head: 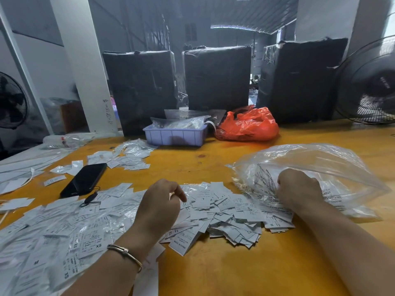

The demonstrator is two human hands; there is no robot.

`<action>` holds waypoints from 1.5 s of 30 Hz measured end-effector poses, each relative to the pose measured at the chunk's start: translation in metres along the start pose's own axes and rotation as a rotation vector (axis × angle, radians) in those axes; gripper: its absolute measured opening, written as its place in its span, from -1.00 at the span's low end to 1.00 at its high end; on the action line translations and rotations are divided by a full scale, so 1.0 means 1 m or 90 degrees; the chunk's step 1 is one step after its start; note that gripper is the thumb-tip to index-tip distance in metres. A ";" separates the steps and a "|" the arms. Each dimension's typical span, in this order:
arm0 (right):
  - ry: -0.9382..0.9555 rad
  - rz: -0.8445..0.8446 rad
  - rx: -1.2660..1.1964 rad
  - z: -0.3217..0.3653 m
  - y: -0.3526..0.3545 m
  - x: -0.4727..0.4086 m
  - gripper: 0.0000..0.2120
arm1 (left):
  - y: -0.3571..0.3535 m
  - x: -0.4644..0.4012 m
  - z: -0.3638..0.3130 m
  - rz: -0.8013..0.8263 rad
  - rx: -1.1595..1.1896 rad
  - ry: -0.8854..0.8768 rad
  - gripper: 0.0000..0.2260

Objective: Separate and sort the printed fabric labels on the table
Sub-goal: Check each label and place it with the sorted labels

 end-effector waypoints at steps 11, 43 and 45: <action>-0.025 -0.018 0.010 0.001 0.006 0.000 -0.89 | -0.035 0.014 -0.016 0.144 -0.013 -0.133 -0.90; 0.192 0.160 -0.957 0.127 -0.010 0.035 -0.86 | -0.030 0.014 -0.019 0.237 0.311 -0.033 -0.87; 0.203 0.065 -0.858 0.120 -0.005 0.032 -0.89 | -0.023 0.009 -0.012 0.184 0.313 0.000 -0.93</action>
Point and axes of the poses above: each hand's wrist, its own x-axis away from the middle knuckle, its own y-axis out of the back of the hand, z = x × y, the point moved 10 cm from there along -x, towards the middle knuckle, and after that the axes turned 13 degrees about y, right-handed, at the moved point
